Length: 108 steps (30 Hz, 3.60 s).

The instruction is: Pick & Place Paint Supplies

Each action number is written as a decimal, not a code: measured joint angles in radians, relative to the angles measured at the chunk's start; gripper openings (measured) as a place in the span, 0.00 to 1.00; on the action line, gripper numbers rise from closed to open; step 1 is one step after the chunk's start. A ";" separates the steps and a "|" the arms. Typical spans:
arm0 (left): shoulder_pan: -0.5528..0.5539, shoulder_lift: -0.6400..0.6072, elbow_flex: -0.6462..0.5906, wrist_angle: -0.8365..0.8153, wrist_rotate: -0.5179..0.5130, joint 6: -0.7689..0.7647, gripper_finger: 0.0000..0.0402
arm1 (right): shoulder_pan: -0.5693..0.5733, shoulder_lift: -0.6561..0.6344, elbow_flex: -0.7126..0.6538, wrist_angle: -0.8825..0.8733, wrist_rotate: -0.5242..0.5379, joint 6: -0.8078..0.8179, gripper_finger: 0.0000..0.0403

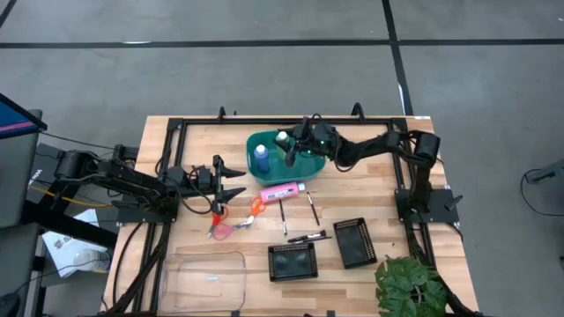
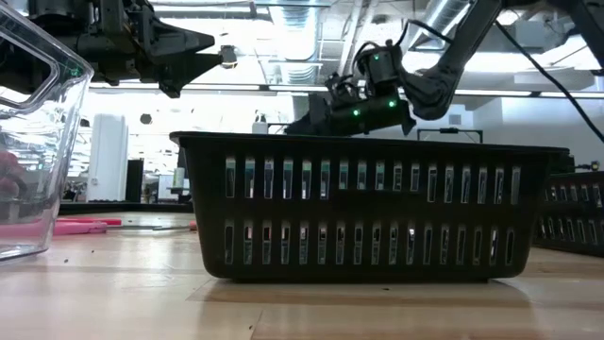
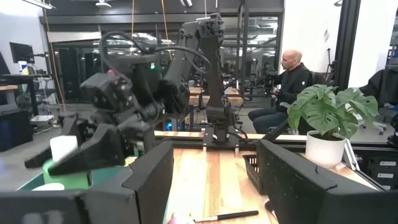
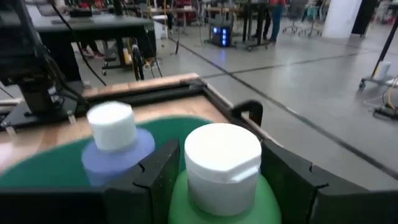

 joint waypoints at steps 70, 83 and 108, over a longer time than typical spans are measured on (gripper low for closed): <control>-0.010 0.337 0.194 -0.149 -0.009 -0.139 0.55 | 0.273 -0.582 -0.608 0.476 -0.072 -0.140 0.71; -0.052 0.452 0.498 -0.697 -0.093 -0.148 0.62 | 0.309 -0.942 -0.816 0.265 0.021 -0.158 0.71; -0.132 0.494 0.605 -0.946 -0.111 -0.180 0.75 | 0.315 -0.971 -0.819 0.235 0.057 -0.158 0.71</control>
